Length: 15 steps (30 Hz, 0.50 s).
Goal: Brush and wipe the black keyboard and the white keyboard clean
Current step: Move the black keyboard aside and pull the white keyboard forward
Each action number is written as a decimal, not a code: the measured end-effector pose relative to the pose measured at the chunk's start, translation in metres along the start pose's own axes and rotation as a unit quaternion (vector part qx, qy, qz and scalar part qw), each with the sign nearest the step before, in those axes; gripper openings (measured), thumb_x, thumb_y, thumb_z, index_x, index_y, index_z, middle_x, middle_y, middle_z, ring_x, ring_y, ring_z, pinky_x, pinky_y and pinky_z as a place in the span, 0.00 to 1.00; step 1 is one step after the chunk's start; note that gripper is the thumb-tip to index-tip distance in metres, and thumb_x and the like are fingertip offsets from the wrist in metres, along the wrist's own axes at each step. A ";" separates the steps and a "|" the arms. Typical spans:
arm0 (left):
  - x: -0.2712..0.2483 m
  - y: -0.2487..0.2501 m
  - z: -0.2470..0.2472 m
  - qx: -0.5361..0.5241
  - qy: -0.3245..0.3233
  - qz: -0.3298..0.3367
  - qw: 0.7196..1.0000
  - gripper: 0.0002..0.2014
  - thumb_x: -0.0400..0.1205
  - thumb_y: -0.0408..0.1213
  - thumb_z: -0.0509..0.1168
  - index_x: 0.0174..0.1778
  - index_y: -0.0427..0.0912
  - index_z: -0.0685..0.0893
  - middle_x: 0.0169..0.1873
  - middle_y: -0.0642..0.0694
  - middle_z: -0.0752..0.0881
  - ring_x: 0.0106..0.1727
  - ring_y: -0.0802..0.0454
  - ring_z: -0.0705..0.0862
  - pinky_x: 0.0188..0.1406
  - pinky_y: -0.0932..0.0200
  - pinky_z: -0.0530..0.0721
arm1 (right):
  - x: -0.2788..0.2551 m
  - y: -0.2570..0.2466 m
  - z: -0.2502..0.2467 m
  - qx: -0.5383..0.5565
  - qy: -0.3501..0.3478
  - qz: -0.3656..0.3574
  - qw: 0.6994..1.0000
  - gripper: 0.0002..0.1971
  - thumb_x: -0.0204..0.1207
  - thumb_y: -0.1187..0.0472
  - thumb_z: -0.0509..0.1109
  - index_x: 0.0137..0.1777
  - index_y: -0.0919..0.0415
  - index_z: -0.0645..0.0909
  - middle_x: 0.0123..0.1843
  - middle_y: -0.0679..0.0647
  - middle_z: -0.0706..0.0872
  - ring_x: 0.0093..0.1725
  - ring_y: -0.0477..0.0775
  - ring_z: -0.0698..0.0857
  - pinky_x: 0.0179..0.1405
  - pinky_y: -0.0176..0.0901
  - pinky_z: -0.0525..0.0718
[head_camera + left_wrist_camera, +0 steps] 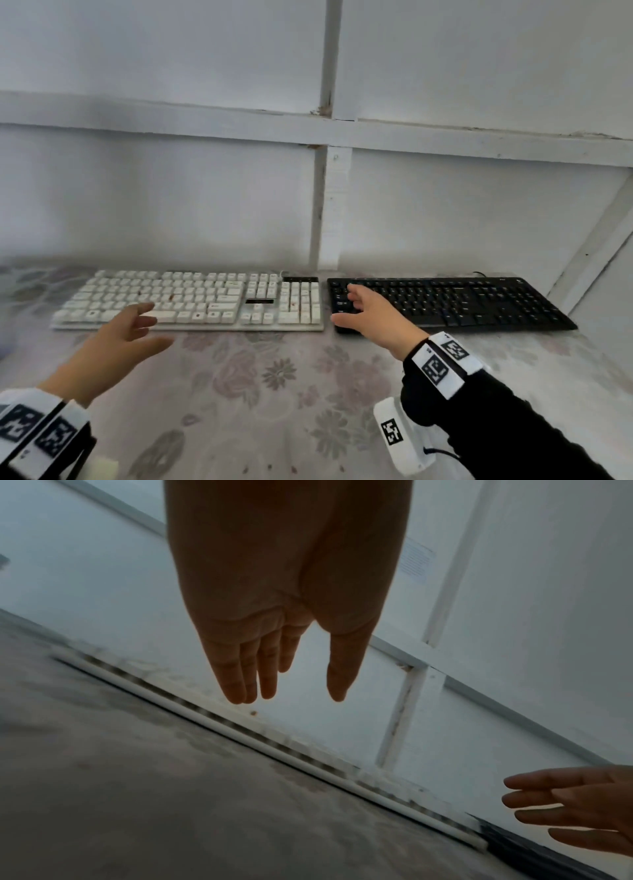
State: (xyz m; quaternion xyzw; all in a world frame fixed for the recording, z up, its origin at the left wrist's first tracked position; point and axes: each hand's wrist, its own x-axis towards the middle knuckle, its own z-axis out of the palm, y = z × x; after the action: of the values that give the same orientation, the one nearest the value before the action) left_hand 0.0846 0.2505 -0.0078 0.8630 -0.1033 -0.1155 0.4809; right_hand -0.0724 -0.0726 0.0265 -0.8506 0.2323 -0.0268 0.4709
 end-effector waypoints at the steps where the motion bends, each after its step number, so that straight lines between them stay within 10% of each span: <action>1: 0.006 -0.007 -0.013 0.005 -0.002 -0.001 1.000 0.37 0.70 0.33 0.77 0.74 0.41 0.70 0.64 0.39 0.79 0.66 0.41 0.76 0.64 0.47 0.74 | 0.004 -0.008 0.011 0.003 -0.001 0.003 1.000 0.38 0.76 0.58 0.72 0.81 0.60 0.57 0.79 0.53 0.68 0.75 0.51 0.69 0.69 0.42 0.70; 8: 0.052 -0.045 -0.089 0.079 0.037 -0.001 0.996 0.37 0.73 0.34 0.76 0.77 0.40 0.67 0.71 0.37 0.76 0.71 0.38 0.74 0.67 0.45 0.70 | 0.035 -0.031 0.066 -0.022 0.016 0.023 0.999 0.39 0.63 0.54 0.80 0.73 0.60 0.69 0.72 0.55 0.77 0.69 0.54 0.77 0.71 0.54 0.75; 15: 0.101 -0.064 -0.117 0.099 0.023 -0.030 0.994 0.48 0.66 0.34 0.81 0.79 0.34 0.62 0.76 0.35 0.68 0.75 0.36 0.69 0.73 0.44 0.66 | 0.045 -0.039 0.077 -0.028 0.037 0.066 0.997 0.25 0.64 0.71 0.80 0.59 0.58 0.77 0.54 0.52 0.87 0.53 0.50 0.86 0.54 0.40 0.82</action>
State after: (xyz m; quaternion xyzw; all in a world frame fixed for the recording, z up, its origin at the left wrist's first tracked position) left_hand 0.2203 0.3489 -0.0127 0.9115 -0.0774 -0.0992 0.3916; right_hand 0.0025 -0.0137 0.0074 -0.8446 0.3058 -0.0209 0.4389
